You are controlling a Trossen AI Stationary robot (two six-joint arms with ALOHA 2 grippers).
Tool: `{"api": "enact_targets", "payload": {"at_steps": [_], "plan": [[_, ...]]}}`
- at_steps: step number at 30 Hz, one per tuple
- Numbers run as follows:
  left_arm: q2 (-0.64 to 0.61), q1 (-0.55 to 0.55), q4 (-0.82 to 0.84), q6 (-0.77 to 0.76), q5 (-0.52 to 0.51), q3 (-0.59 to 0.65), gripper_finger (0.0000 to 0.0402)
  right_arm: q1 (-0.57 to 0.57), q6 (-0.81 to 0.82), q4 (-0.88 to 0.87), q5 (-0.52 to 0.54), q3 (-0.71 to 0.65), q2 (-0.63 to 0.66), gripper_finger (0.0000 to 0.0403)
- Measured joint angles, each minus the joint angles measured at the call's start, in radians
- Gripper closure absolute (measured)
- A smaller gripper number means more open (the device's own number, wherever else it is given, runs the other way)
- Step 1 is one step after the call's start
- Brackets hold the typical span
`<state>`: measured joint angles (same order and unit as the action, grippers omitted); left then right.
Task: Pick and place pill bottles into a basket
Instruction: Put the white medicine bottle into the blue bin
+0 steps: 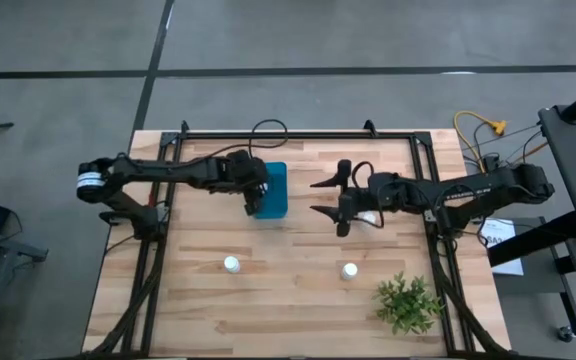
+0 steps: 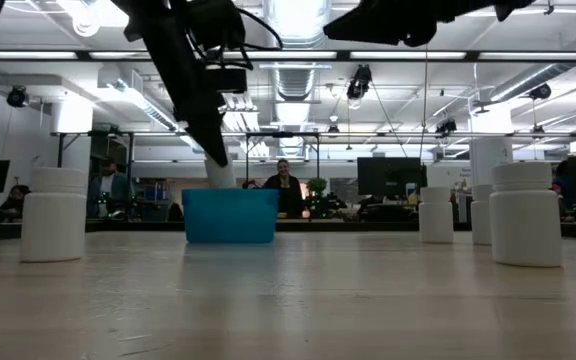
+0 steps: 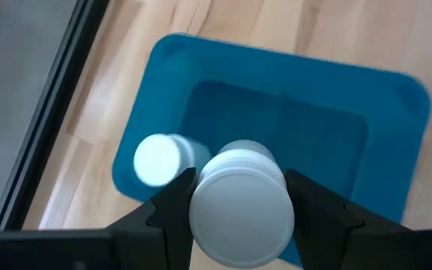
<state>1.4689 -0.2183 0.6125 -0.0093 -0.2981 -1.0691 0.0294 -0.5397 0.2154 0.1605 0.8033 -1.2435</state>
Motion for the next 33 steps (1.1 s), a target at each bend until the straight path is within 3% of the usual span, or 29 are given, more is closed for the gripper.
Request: {"api": "enact_targets", "payload": {"at_steps": [11, 15, 19, 23, 29, 33], "plan": [[-0.002, -0.051, 0.015, 0.043, 0.009, 0.009, 0.0245, -0.216, 0.176, 0.020, -0.412, -0.101, 0.026, 0.0154], [-0.002, -0.063, 0.018, 0.044, 0.018, 0.013, 0.0245, -0.296, 0.255, 0.130, -0.568, -0.172, 0.040, 0.0158], [-0.002, -0.065, 0.017, 0.065, 0.055, 0.014, 0.0245, -0.330, 0.314, 0.257, -0.626, -0.240, 0.070, 0.0178], [-0.002, -0.068, 0.016, 0.070, 0.055, 0.016, 0.0245, -0.332, 0.344, 0.339, -0.634, -0.294, 0.123, 0.0223], [0.024, -0.073, -0.004, 0.076, 0.070, 0.020, 0.0245, -0.332, 0.381, 0.387, -0.658, -0.367, 0.223, 0.0331], [0.071, -0.073, -0.004, 0.100, 0.073, 0.022, 0.0245, -0.331, 0.435, 0.527, -0.702, -0.449, 0.261, 0.0387]]}}
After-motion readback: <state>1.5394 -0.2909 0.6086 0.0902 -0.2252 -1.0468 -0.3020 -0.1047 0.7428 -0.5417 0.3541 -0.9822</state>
